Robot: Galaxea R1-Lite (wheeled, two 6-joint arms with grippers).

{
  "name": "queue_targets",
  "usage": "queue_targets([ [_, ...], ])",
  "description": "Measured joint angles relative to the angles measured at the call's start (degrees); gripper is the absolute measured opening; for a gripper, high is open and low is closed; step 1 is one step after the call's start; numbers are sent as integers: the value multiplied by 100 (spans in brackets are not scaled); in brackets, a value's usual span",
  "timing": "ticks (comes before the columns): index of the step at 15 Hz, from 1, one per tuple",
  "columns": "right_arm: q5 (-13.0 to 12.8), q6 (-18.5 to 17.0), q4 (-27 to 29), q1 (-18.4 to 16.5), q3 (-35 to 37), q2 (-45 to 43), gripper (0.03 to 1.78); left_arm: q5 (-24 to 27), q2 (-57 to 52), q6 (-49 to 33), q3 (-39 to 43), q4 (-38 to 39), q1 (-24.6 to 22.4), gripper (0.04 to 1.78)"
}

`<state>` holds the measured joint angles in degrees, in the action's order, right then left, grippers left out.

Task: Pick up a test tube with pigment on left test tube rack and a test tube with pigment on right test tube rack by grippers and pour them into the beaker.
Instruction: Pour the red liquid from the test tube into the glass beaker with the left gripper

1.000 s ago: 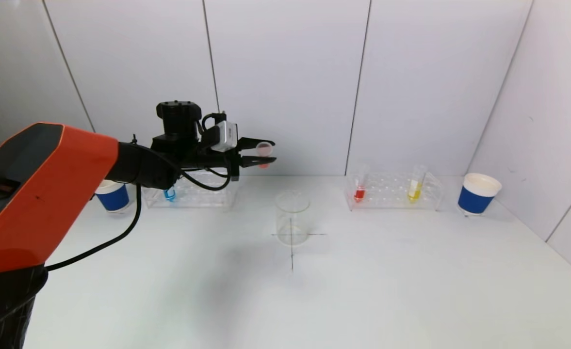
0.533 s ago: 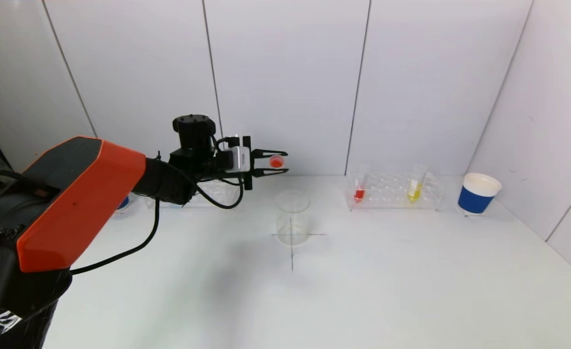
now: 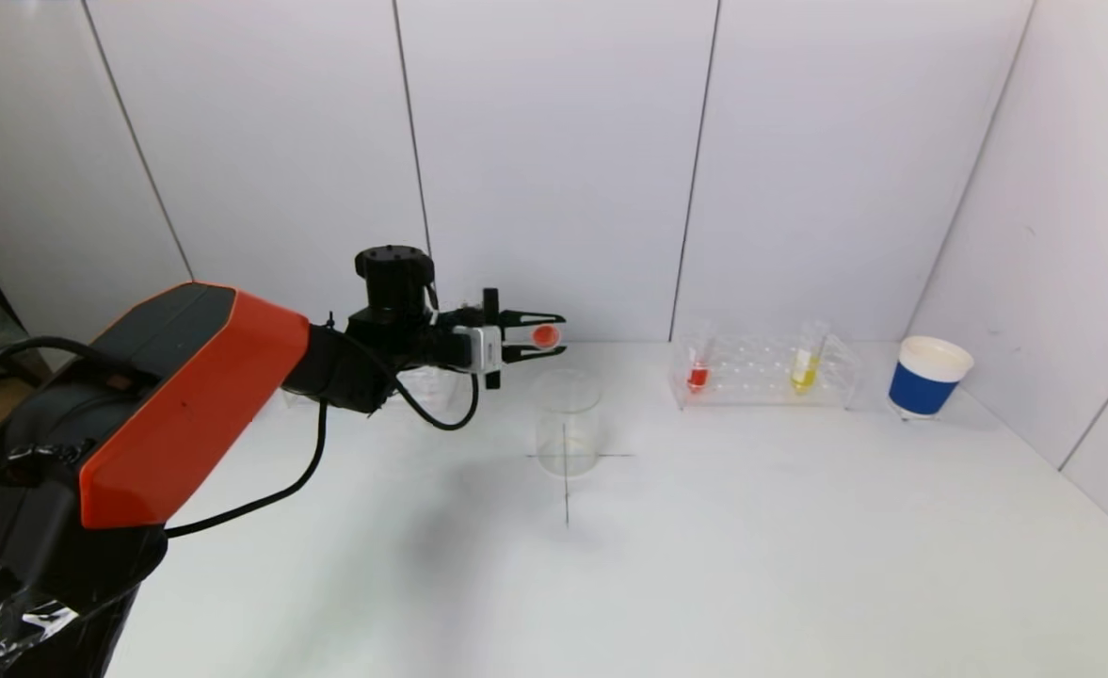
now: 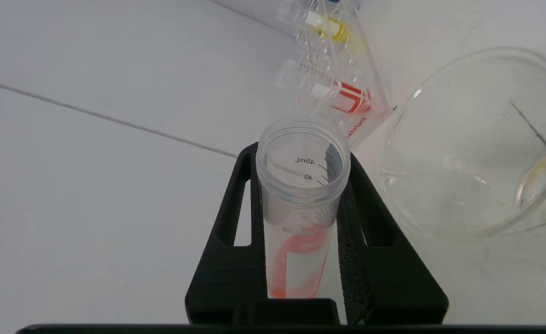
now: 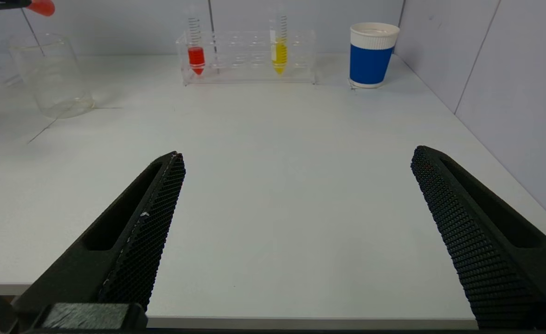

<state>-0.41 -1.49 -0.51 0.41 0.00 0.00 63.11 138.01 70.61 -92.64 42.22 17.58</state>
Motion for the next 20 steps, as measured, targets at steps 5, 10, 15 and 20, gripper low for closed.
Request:
queue_targets([
  [5, 1, 0, -1, 0, 0, 0, 177, -154, 90, 686, -9, -2, 5, 45],
  [10, 0, 0, 0, 0, 0, 0, 177, -368, 166, 1276, -22, -2, 6, 45],
  [15, 0, 0, 0, 0, 0, 0, 177, -567, 210, 1801, -33, -2, 22, 45],
  [20, 0, 0, 0, 0, 0, 0, 177, -705, 206, 2046, -30, -11, 59, 45],
])
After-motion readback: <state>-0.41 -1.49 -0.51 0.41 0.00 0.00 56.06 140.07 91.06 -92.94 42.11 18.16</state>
